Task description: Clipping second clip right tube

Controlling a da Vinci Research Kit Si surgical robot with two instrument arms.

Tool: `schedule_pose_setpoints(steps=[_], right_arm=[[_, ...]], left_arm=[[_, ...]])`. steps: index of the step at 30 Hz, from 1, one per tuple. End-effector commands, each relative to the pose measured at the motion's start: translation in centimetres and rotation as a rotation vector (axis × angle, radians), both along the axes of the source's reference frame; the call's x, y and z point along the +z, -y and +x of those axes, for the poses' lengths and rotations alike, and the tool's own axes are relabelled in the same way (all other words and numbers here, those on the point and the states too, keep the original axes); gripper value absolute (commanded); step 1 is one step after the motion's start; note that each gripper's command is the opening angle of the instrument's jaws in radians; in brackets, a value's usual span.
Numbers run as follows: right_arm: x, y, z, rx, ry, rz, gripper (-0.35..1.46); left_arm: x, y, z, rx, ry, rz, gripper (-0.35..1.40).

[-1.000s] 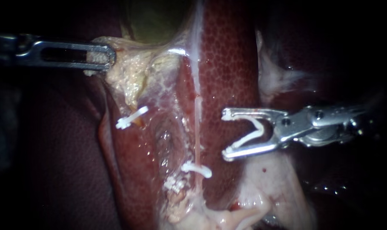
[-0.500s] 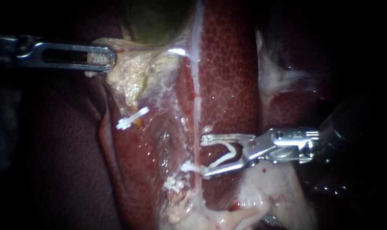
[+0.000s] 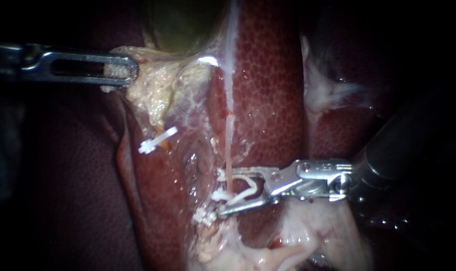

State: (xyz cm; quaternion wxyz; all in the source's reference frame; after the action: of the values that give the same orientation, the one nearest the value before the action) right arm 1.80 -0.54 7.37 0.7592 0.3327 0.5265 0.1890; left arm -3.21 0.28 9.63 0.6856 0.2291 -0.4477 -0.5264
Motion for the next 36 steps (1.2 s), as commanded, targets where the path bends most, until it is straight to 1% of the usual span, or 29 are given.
schedule_pose_setpoints(steps=[1, 4, 7, 11, 17, 19, 23, 36], right_arm=[[0.01, 0.0, 0.01, 0.004, 0.0, 0.008, 0.56], [0.02, 0.0, 0.02, 0.008, 0.005, 0.024, 0.53], [0.04, -0.02, 0.0, 0.012, 0.005, 0.035, 0.44], [0.08, -0.04, -0.05, 0.014, 0.01, 0.052, 0.25], [0.12, -0.07, -0.13, 0.021, 0.022, 0.102, -0.18], [0.13, -0.08, -0.14, 0.01, 0.018, 0.124, -0.35], [0.13, -0.07, -0.15, -0.017, 0.003, 0.147, -0.35], [0.12, -0.06, -0.14, -0.023, 0.008, 0.163, -0.35]], left_arm=[[0.0, 0.0, 0.0, 0.0, -0.001, 0.0, -0.35], [0.01, 0.01, -0.01, -0.001, -0.002, -0.001, -0.35], [0.01, 0.01, -0.01, -0.001, -0.002, -0.001, -0.35], [0.01, 0.01, -0.01, -0.001, -0.002, -0.001, -0.35], [0.0, 0.01, -0.01, -0.001, -0.002, -0.001, -0.35], [0.0, 0.01, -0.01, -0.001, -0.002, -0.001, -0.35], [0.01, 0.01, -0.01, -0.001, -0.002, -0.001, -0.35], [0.01, 0.02, -0.01, -0.003, -0.004, -0.002, -0.35]])
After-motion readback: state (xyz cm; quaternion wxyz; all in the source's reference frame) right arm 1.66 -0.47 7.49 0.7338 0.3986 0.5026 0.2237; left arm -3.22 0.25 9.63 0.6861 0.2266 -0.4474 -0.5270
